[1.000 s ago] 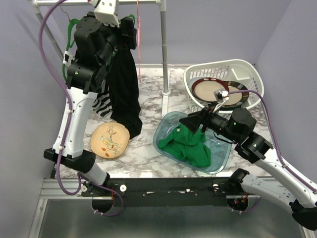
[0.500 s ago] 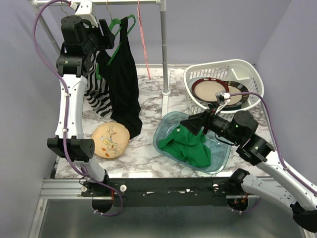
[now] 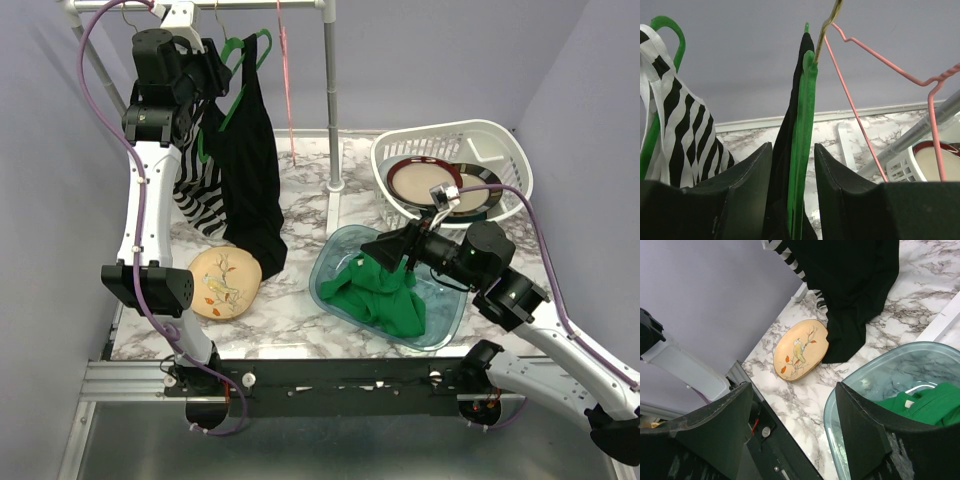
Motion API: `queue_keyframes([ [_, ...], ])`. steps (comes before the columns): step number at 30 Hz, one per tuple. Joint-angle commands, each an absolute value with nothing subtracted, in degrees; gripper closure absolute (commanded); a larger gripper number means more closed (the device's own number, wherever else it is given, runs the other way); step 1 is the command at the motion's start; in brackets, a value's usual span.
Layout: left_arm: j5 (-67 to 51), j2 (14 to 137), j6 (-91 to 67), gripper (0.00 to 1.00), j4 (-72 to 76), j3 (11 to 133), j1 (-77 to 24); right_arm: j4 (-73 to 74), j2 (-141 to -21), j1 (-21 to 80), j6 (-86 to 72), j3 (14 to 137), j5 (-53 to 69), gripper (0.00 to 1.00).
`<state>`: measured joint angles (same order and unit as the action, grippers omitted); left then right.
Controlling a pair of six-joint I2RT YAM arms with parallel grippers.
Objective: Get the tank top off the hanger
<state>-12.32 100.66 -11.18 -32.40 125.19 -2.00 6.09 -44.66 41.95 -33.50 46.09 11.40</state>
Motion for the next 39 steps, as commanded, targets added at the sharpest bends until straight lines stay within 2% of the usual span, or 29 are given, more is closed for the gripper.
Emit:
queue_keyframes([
  [1, -14.24, 103.44, -11.51, 0.54, -31.55, 128.57, -1.93, 4.75, -45.18, 42.36, -33.84, 46.41, 12.66, 0.25],
  [4, -14.41, 103.62, -11.42, 0.56, -31.03, 127.71, -1.93, 3.78, -45.18, 42.36, -34.10, 45.62, 12.39, 0.25],
  [7, -14.41, 103.80, -11.43, 0.65, -30.59, 127.79, -1.93, 3.52, -45.35, 42.36, -34.28, 45.70, 12.30, 0.25],
  [8, -14.41, 103.80, -11.43, 0.72, -30.59, 127.79, -1.93, 3.52, -45.53, 42.28, -34.28, 45.79, 12.30, 0.25],
  [10, -14.24, 103.45, -11.43, 0.79, -30.32, 127.79, -1.93, 3.52, -45.62, 42.36, -34.10, 45.97, 12.39, 0.25],
  [11, -13.89, 103.36, -11.34, 0.88, -30.24, 127.79, -1.93, 3.52, -45.88, 42.36, -34.01, 46.05, 12.39, 0.25],
  [14, -13.88, 102.83, -11.43, 1.00, -29.27, 127.71, -1.93, 3.43, -46.32, 42.36, -34.01, 46.14, 12.39, 0.25],
  [33, -13.80, 99.14, -12.13, 1.00, -25.58, 127.35, -1.93, 2.72, -44.03, 42.28, -35.77, 44.38, 10.81, 0.26],
  [39, -13.62, 94.50, -13.09, 1.00, -23.82, 123.67, -1.93, 3.34, -43.51, 42.36, -36.30, 44.56, 11.34, 0.26],
])
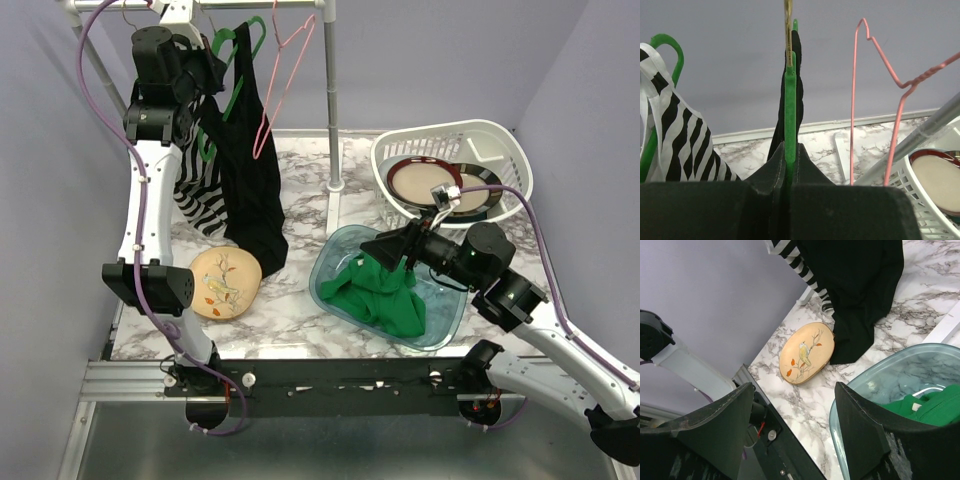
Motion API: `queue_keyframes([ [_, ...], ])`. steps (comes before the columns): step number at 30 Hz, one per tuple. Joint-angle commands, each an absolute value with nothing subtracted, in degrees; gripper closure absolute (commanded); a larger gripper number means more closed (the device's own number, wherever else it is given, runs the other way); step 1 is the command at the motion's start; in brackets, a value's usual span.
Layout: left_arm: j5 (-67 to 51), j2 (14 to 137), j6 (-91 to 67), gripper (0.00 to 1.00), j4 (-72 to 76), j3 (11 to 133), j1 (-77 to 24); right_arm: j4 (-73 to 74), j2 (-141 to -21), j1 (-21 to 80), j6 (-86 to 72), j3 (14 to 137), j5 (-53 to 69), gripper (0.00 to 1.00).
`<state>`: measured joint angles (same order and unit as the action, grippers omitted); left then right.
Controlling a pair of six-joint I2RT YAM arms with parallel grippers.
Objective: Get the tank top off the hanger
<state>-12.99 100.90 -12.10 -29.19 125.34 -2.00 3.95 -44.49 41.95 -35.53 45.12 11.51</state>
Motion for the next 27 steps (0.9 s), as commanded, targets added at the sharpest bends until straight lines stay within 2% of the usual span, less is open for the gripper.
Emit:
queue_keyframes([
  [1, -13.36, 93.96, -13.18, 1.00, -23.99, 122.88, -1.93, 3.69, -43.51, 42.28, -36.12, 44.73, 11.34, 0.26],
  [6, -10.11, 88.70, -13.09, 1.00, -27.07, 119.02, -1.93, 9.39, -43.07, 42.28, -30.95, 48.95, 8.97, 0.24],
  [13, -9.49, 77.71, -14.57, 1.00, -24.17, 103.38, -1.93, 12.30, -40.69, 42.28, -27.25, 51.76, 5.80, 0.23],
  [20, -13.45, 64.18, -21.70, 1.00, -23.90, 88.27, -1.93, 22.76, -45.35, 42.28, -17.58, 64.94, 1.76, 0.22],
  [27, -5.45, 49.94, -25.04, 1.00, -32.51, 75.51, -1.93, 21.71, -51.85, 42.28, -18.01, 70.48, 5.62, 0.22],
])
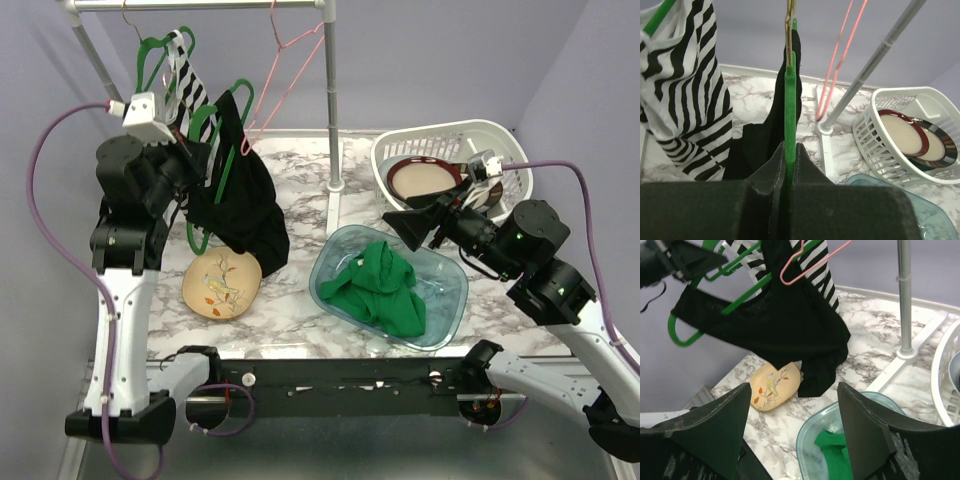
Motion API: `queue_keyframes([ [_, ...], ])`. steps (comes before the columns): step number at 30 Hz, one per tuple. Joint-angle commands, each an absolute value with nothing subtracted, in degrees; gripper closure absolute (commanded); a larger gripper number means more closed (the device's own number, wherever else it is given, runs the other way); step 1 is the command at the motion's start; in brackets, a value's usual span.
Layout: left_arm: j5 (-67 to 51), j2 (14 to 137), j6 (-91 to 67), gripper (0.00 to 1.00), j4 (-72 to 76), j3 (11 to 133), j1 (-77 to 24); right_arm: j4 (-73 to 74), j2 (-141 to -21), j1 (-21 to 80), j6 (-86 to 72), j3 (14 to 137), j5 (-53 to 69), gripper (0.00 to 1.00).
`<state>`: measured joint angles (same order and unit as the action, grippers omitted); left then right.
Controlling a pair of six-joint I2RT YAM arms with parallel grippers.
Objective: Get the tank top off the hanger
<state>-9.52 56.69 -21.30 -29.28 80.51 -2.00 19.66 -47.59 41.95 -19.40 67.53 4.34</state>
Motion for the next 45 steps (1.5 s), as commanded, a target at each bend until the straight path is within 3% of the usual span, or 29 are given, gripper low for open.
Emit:
queue_keyframes([
  [1, -4.58, 49.05, -25.66, 1.00, -32.95, 74.63, -1.93, 20.23, -53.60, 42.28, -18.37, 70.92, 7.45, 0.22],
  [7, -5.79, 43.51, -25.76, 1.00, -33.66, 71.02, -1.93, 12.58, -60.63, 42.36, -21.88, 73.29, 18.09, 0.22],
  [15, -12.73, 40.70, -26.28, 1.00, -47.35, 76.28, -1.93, 14.85, -71.62, 44.38, -22.76, 82.43, 16.62, 0.25],
  [21, -20.46, 34.38, -26.97, 1.00, -45.29, 74.10, -3.16, 10.99, -77.16, 47.10, -22.42, 86.12, 16.88, 0.25],
  [28, -37.61, 32.44, -32.60, 1.00, -35.52, 67.86, -6.15, 9.16, -81.65, 55.36, -15.21, 89.92, 5.82, 0.25],
  [32, -35.43, 31.46, -30.77, 1.00, -35.77, 67.41, -8.08, 10.29, -82.35, 57.65, -13.45, 89.30, -2.80, 0.25],
  [45, -30.06, 30.85, -28.74, 1.00, -37.53, 68.12, -9.84, 16.61, -87.01, 64.24, -11.24, 92.99, -12.74, 0.25],
])
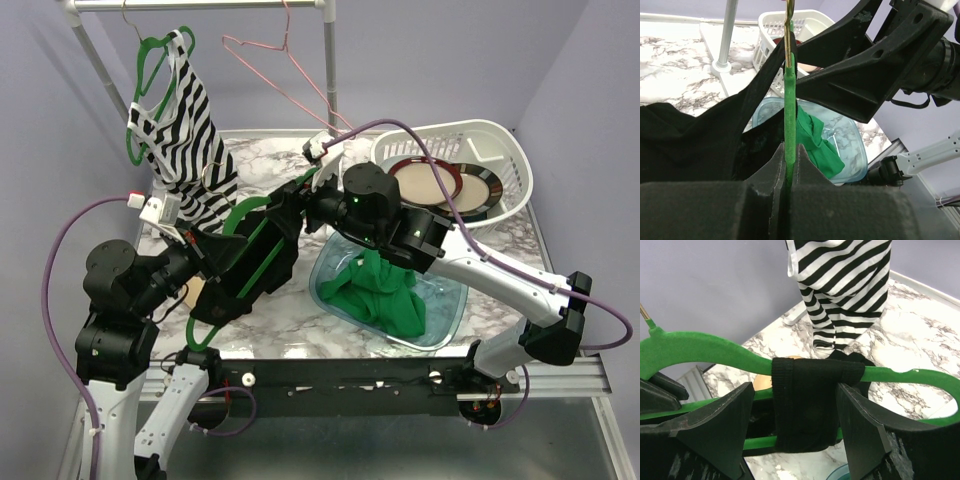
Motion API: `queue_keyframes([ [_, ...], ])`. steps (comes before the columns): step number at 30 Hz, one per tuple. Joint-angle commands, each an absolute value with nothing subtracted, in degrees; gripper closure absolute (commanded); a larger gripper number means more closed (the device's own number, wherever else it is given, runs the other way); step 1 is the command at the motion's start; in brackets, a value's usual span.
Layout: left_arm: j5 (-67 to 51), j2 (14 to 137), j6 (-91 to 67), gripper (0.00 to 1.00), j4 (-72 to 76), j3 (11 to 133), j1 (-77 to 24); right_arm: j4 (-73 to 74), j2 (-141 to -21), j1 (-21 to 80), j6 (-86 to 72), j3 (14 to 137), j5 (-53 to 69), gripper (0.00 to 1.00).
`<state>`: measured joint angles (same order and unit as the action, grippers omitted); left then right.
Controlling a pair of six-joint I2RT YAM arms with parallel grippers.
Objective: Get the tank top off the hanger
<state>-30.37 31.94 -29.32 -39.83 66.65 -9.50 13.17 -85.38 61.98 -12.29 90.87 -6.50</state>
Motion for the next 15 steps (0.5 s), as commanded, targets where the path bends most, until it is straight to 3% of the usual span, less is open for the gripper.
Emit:
queue_keyframes([
  [1, -29.97, 30.85, -28.83, 1.00, -37.44, 68.03, -9.84, 17.39, -87.19, 64.77, -11.60, 92.90, -13.01, 0.25],
  [8, -29.97, 30.50, -29.09, 1.00, -37.27, 67.94, -9.84, 19.24, -87.89, 66.01, -12.92, 92.37, -18.45, 0.28],
  [15, -27.51, 30.41, -28.56, 1.00, -38.06, 67.15, -9.84, 17.23, -85.17, 66.36, -12.83, 88.77, -12.31, 0.26],
])
